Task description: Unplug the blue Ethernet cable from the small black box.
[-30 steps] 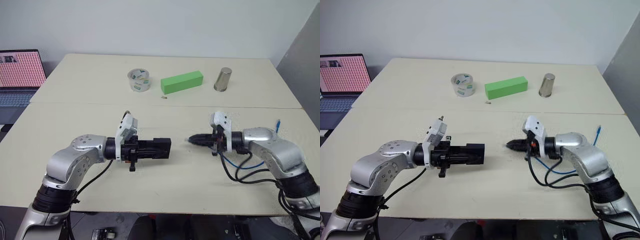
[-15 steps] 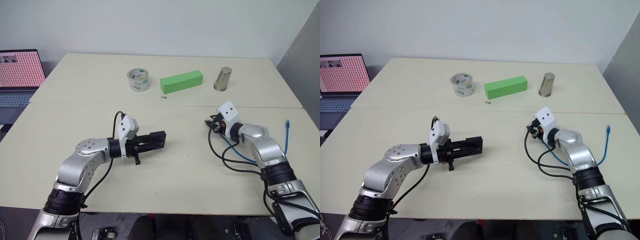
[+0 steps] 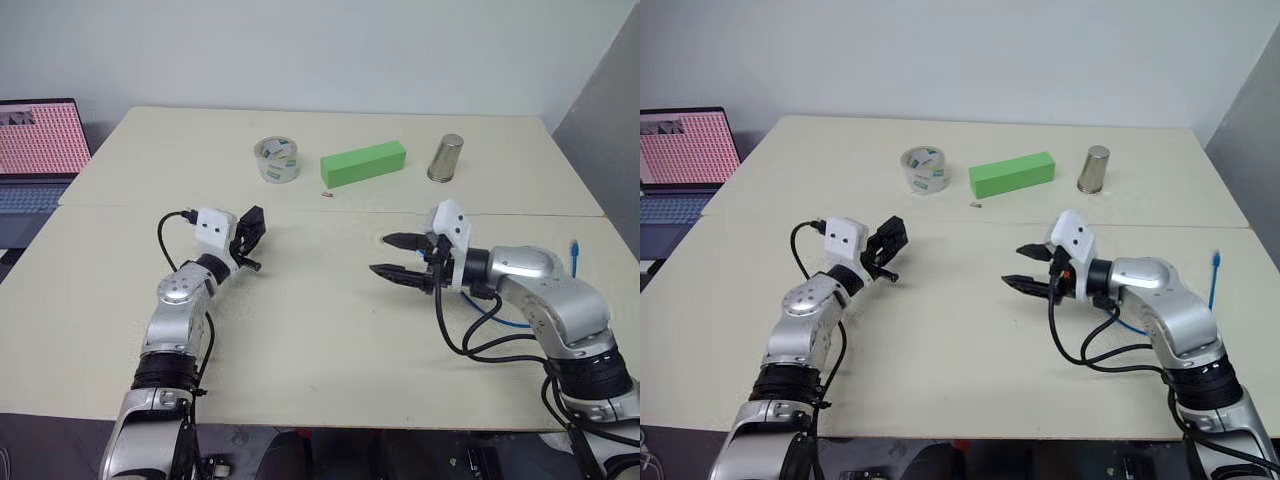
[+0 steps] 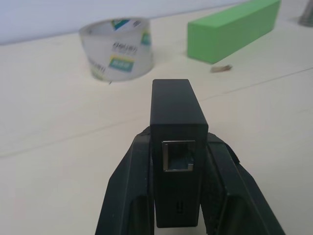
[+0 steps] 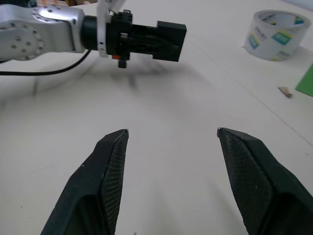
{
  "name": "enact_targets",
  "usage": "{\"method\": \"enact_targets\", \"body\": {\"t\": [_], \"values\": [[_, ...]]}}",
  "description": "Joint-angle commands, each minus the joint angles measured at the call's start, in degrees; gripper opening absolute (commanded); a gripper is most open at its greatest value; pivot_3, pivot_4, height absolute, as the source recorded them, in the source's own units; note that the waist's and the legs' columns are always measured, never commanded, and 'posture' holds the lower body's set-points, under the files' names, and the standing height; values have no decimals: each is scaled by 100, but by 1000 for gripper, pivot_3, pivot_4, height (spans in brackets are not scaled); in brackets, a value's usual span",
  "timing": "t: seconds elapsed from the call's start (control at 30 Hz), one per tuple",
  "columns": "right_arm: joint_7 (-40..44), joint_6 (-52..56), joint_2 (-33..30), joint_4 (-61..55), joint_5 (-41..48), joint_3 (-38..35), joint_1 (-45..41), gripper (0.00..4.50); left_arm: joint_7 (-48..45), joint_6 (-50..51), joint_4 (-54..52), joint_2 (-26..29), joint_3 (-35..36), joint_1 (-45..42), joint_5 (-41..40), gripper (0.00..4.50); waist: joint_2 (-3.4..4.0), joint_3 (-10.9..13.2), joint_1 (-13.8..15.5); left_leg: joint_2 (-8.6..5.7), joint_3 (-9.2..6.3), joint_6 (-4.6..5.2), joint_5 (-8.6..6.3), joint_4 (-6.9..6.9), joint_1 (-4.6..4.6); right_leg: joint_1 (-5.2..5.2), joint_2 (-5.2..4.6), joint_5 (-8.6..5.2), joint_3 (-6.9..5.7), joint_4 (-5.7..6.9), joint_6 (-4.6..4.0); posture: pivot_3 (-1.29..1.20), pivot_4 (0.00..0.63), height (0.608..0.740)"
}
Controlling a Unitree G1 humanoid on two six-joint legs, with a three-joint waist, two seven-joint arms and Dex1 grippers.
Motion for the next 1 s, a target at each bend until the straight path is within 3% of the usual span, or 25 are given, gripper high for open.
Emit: {"method": "enact_targets", "body": {"t": [0.03,0.07,0.13,0.17,0.23,0.43,0.8,1.0], "values": [[-38,63,-2,-292,47,-23,-134,3071,30,-429,413,-117,112,-186,19,796,-2,-1,6,0,-1,0,0,1,-1,-1,0,0,-1,0,0,0,150,740],[-45,80,-4,-311,44,-25,-129,3071,36,-482,492,-139,137,-183,0,796,-3,-1,7,0,-2,0,0,1,0,0,-1,0,-2,1,0,0,150,740],[-69,112,-13,-348,31,-31,-114,3153,-34,-512,551,-165,168,-141,-52,1495,-3,-2,3,0,-2,0,0,2,1,1,-1,0,-3,2,0,0,150,740],[-82,125,-17,-365,24,-33,-105,3153,-79,-508,552,-169,175,-107,-83,1534,-3,-2,2,0,-1,0,0,2,2,1,-1,0,-2,2,0,0,150,740],[-121,160,-30,-412,20,-40,-73,3153,-183,-444,457,-152,177,10,-153,2064,-3,-2,-2,1,-1,0,0,2,1,0,-1,0,-3,3,0,0,150,740],[-295,284,-4,-558,40,-88,68,3153,-206,105,-576,139,202,699,-142,3376,-3,-2,-6,4,-2,-1,0,0,2,-1,-1,0,-3,2,0,0,150,740],[-681,346,-257,-918,208,-993,948,3153,-613,2001,-3670,1205,406,1950,-542,3376,-7,-4,15,0,-9,0,0,-3,3,11,-3,0,-5,-5,0,0,150,740],[-750,337,-435,-1030,315,-1327,1382,3153,-977,2686,-4297,1610,708,2017,-1079,3376,-3,-3,3,2,-8,2,-1,-5,7,12,0,0,-4,-2,0,0,150,740]]}}
